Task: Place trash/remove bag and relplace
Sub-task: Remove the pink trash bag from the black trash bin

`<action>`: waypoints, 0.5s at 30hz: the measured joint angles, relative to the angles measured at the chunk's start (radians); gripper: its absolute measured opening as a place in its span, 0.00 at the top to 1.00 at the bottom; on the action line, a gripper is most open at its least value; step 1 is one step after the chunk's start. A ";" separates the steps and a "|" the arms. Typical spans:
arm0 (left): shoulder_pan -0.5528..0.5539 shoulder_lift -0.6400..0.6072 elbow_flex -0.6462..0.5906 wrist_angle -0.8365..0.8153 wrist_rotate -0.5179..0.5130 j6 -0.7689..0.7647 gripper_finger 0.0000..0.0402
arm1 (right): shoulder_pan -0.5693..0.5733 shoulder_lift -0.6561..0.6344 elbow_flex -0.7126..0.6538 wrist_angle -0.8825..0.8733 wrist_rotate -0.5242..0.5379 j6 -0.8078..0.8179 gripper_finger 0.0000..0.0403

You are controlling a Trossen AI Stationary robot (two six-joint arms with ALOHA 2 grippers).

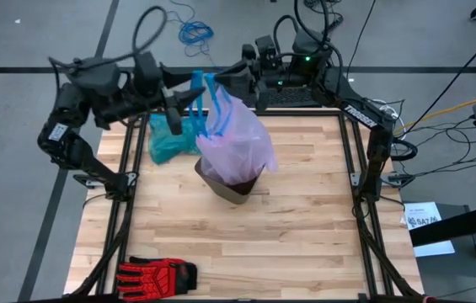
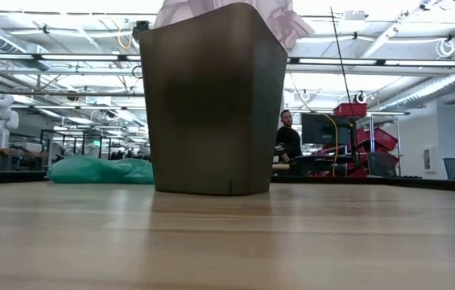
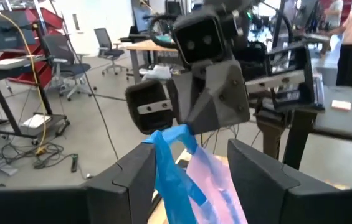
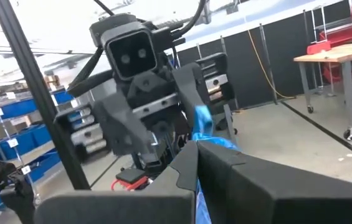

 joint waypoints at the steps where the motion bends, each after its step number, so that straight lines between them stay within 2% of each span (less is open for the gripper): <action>1: 0.003 0.005 0.000 0.000 0.002 0.011 0.52 | 0.004 0.000 0.000 0.000 0.000 0.000 1.00; 15: 0.050 0.021 0.000 -0.008 -0.002 0.014 0.52 | 0.043 0.000 0.000 0.012 -0.025 0.026 1.00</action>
